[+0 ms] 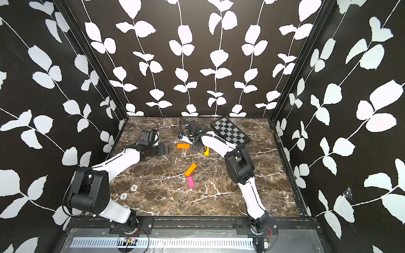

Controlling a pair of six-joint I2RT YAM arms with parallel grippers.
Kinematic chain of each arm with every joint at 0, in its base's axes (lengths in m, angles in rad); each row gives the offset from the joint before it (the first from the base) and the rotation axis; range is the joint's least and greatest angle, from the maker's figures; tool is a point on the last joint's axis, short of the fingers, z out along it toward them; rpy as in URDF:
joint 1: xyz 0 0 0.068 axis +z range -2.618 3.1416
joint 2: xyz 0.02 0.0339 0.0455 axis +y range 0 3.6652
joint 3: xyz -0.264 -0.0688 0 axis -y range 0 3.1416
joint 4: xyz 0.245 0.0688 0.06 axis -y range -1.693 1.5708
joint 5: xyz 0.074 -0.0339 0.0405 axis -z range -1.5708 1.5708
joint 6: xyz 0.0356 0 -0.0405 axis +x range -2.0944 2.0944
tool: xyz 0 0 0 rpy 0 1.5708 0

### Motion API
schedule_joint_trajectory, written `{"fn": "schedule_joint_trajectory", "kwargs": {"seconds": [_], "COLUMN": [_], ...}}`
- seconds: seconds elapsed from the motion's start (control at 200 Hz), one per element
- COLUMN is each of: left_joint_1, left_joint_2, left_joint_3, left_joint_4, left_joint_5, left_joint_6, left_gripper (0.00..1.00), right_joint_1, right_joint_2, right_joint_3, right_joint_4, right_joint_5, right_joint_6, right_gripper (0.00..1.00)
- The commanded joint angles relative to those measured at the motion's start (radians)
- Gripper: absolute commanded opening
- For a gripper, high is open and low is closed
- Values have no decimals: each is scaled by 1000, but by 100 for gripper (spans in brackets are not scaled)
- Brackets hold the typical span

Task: Assemble the number 7 with building blocks
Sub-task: Assemble the building block at the center of the board.

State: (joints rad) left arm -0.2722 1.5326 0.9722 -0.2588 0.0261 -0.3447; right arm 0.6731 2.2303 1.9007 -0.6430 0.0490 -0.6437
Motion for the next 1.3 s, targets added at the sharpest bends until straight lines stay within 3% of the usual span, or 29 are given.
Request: {"fn": "schedule_joint_trajectory", "kwargs": {"seconds": [0.0, 0.325, 0.74, 1.295], "left_joint_1": [7, 6, 8, 7], "left_joint_2": [-13, -14, -4, 20], "left_joint_3": [-2, 0, -2, 10], "left_joint_4": [7, 4, 8, 7], "left_joint_5": [7, 7, 11, 25], "left_joint_6": [-4, -1, -2, -2], "left_gripper": [99, 99, 99, 99], "right_joint_1": [-4, -18, -32, -33], "right_joint_2": [34, 101, 171, 219], "right_joint_3": [38, 121, 223, 258], "right_joint_4": [-54, -130, -197, -216], "right_joint_5": [1, -14, -67, -28], "right_joint_6": [-78, -168, -190, -205], "right_gripper": [0, 0, 0, 0]}}
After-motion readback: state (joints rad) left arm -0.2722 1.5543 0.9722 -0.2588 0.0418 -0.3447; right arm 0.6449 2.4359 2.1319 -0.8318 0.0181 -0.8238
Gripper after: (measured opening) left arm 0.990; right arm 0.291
